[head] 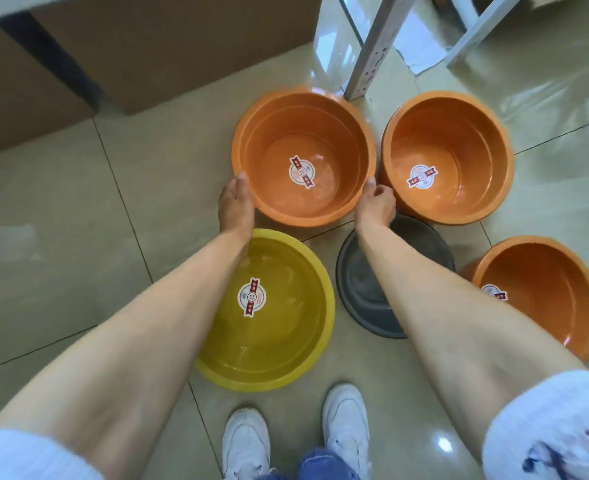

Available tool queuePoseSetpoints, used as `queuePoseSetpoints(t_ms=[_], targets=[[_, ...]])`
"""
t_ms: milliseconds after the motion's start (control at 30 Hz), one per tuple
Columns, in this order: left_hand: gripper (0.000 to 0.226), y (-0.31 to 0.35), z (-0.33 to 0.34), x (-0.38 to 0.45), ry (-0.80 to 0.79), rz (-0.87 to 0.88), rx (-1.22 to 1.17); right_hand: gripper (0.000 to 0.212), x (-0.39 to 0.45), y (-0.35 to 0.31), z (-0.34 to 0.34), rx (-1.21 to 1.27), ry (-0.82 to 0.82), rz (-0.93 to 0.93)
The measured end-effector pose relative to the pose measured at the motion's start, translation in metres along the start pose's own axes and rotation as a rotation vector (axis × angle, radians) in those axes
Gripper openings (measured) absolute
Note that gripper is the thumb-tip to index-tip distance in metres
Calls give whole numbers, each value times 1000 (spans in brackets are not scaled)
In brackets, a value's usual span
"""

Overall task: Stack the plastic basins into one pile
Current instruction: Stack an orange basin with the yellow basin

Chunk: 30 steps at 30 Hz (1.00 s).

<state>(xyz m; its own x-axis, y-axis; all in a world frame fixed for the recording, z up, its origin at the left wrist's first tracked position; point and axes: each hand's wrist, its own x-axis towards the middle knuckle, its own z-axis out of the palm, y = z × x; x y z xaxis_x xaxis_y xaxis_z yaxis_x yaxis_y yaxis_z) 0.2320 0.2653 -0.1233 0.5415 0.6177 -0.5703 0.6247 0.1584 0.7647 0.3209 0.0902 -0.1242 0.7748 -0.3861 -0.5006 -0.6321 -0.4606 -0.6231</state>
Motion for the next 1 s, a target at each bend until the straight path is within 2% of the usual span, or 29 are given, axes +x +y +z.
queuePoseSetpoints(t_ms=[133, 200, 300, 400, 567, 700, 800, 900, 1000], targets=[[56, -1, 26, 45, 128, -108, 45, 51, 44, -7, 11, 19, -25, 15], [55, -7, 35, 63, 141, -181, -45, 53, 56, -7, 19, 79, -68, 66], [49, -16, 45, 79, 175, -269, -278, 55, 69, -4, 28, 297, -212, 252], [44, -18, 50, 82, 195, -260, -368, 55, 79, -1, 34, 394, -317, 307], [20, -10, 46, 76, 226, -185, -394, 47, 69, -7, 33, 471, -286, 255], [16, 8, 33, 50, 273, -131, -457, 43, 42, -24, 23, 514, -249, 181], [31, 19, 15, 19, 308, -123, -499, 45, 12, -36, 9, 549, -207, 171], [25, 23, -9, -10, 329, -128, -521, 35, -24, -42, -6, 604, -184, 179], [22, 24, -34, -40, 343, -125, -542, 45, -61, -41, -17, 580, -180, 193]])
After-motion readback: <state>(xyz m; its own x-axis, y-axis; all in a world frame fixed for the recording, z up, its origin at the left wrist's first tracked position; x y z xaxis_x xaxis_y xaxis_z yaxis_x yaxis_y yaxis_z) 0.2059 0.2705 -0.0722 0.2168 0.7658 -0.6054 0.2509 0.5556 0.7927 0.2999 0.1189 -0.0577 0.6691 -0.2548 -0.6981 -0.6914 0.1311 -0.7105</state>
